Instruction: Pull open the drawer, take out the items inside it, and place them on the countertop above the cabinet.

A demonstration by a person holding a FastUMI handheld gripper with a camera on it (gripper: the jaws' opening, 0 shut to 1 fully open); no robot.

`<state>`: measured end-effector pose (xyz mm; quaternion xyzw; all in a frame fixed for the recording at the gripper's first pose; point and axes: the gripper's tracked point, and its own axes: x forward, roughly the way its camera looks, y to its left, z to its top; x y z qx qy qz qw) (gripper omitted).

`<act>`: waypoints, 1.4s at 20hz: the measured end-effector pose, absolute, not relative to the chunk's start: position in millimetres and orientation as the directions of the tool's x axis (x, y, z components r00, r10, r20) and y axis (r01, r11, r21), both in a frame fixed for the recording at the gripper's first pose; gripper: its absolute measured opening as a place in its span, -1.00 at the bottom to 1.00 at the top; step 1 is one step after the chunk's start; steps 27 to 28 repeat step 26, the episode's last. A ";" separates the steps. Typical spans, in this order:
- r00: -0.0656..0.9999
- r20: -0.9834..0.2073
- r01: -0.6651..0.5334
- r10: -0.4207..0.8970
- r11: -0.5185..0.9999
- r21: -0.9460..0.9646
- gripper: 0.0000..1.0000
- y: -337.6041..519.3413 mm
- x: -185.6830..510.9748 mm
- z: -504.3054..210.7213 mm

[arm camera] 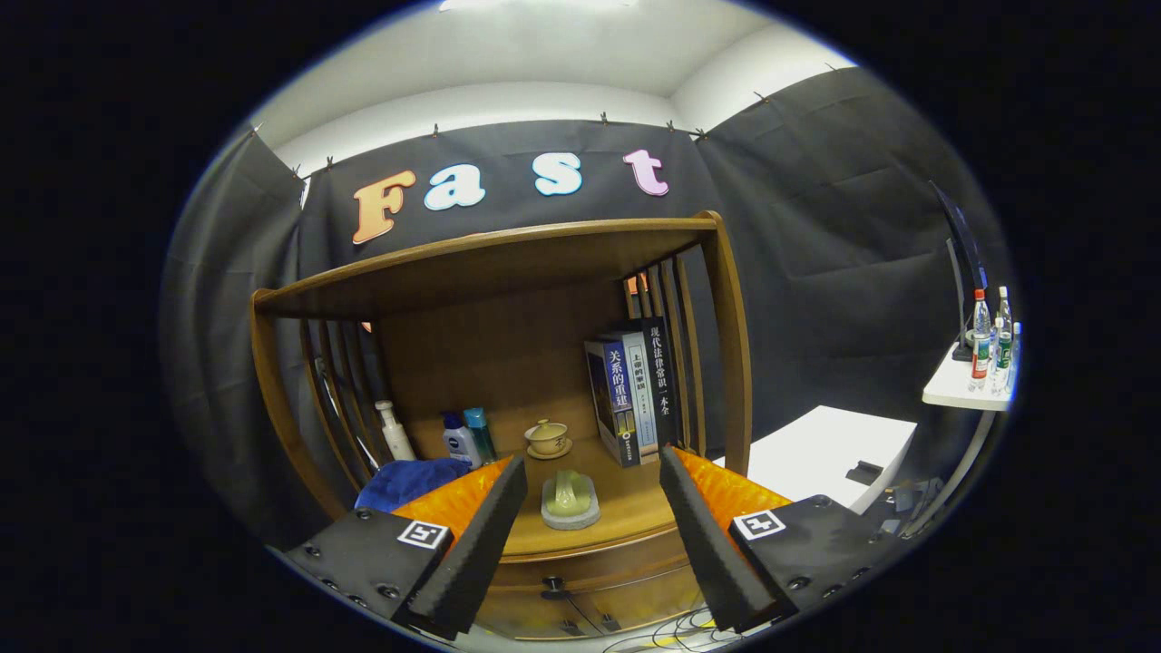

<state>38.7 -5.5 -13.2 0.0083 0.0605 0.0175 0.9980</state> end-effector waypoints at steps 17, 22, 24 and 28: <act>0.986 -0.164 -0.023 0.032 0.998 0.056 0.96 -7.9 36.9 -24.7; 0.984 -0.176 -0.022 0.033 0.998 0.065 0.96 -8.2 36.7 -29.5; 0.984 -0.177 -0.017 0.029 0.997 0.072 0.96 -9.1 36.3 -29.8; 0.983 -0.182 -0.014 0.029 0.997 0.082 0.96 -10.0 37.6 -31.9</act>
